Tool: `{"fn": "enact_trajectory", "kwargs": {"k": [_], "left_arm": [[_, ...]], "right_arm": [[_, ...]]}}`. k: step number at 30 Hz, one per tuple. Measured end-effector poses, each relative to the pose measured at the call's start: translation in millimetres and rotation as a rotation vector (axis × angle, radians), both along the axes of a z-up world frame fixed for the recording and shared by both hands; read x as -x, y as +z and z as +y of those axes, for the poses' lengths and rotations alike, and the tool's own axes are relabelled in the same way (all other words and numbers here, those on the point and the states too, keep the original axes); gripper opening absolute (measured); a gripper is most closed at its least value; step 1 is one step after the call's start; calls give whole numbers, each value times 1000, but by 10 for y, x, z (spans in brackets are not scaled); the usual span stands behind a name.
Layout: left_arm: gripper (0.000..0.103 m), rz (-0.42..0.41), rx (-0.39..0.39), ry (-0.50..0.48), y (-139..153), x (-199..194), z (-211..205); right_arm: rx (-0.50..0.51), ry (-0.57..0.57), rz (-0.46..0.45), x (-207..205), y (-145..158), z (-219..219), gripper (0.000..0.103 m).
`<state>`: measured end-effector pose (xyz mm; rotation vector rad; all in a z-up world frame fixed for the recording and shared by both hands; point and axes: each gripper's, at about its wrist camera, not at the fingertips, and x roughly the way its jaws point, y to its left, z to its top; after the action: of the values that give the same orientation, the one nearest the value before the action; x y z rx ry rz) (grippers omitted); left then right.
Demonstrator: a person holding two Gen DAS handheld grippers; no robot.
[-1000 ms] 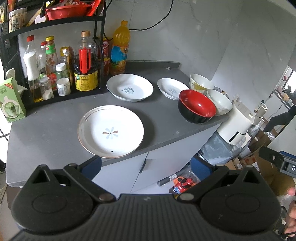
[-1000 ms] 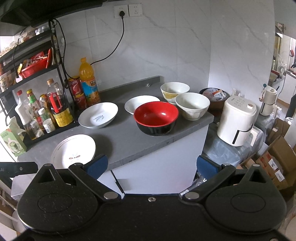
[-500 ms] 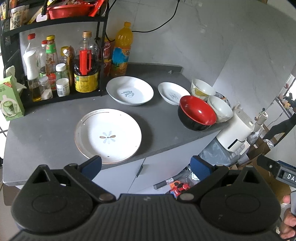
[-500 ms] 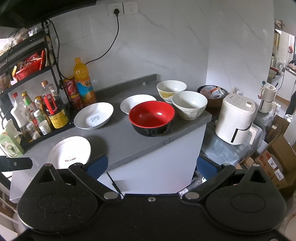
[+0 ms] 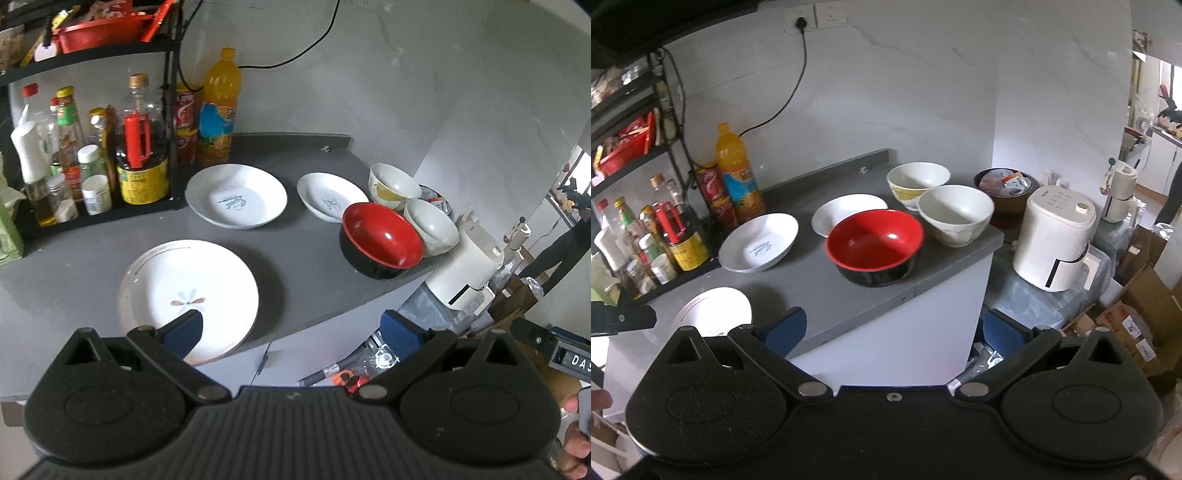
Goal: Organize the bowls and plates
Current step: 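Move both tools toward the large plain white bowl beside the red bowl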
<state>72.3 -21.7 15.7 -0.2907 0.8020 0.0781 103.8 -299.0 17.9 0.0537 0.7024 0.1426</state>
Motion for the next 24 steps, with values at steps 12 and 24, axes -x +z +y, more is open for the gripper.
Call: {"fn": "enact_trajectory", "kwargs": {"k": [12,24], "left_arm": [[102,6,30,-56,-38,-852,-112],[102,14,35,-156,-94,-1797,-179]], "right_arm": [[-20,-69,11,-560,-28,-166,103],[-50,-173,2,-1149,-67,-258,103]]}}
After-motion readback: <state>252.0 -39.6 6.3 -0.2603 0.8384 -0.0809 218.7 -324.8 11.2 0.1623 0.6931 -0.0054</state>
